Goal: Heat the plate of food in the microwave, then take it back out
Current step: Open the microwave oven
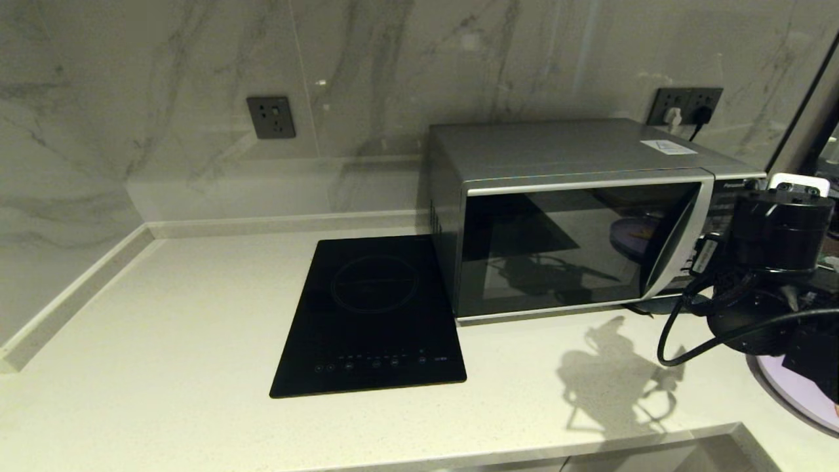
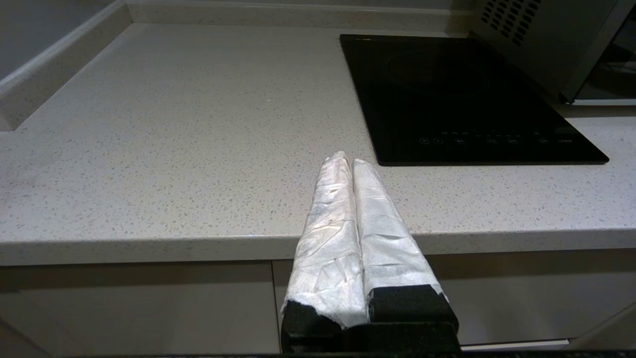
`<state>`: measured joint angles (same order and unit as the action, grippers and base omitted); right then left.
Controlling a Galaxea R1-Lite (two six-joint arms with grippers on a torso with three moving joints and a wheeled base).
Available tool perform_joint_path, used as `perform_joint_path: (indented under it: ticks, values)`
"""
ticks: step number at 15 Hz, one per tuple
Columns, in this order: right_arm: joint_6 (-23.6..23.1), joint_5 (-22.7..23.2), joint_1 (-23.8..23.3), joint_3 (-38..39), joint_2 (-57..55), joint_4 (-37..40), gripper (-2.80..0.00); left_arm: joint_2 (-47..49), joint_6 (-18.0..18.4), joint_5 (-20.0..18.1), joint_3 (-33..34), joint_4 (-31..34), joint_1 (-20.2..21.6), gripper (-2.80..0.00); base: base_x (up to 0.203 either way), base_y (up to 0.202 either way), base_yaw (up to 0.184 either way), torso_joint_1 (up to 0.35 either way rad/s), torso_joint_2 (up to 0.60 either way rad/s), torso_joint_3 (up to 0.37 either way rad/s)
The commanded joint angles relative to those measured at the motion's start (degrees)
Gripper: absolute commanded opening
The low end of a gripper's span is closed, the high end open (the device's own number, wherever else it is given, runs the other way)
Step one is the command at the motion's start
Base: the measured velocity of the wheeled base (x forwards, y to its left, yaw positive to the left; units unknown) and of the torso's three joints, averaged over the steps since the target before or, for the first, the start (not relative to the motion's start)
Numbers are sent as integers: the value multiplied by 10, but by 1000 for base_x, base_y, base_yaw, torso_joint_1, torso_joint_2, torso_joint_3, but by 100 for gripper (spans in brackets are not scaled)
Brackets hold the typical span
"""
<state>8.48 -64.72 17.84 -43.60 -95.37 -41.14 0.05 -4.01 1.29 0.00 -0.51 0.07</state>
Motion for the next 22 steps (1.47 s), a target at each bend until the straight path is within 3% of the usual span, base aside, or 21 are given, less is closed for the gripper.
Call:
perform_joint_path:
  ticks: [1,8,12,16,22]
  values:
    - [0,-16,0,-22,-35,-3,0,0,0,0,0,0,0,-280,0,0,0,0,0,0]
    - [-19,-26,0,-61,-159,-74,0,0,0,0,0,0,0,-280,0,0,0,0,0,0]
    - [-76,-26,0,-87,-204,-145,0,0,0,0,0,0,0,-280,0,0,0,0,0,0]
    - [-85,-26,-3,-112,-234,-152,0,0,0,0,0,0,0,-280,0,0,0,0,0,0]
    - [-102,-25,-50,-147,-258,-153,0,0,0,0,0,0,0,-280,0,0,0,0,0,0]
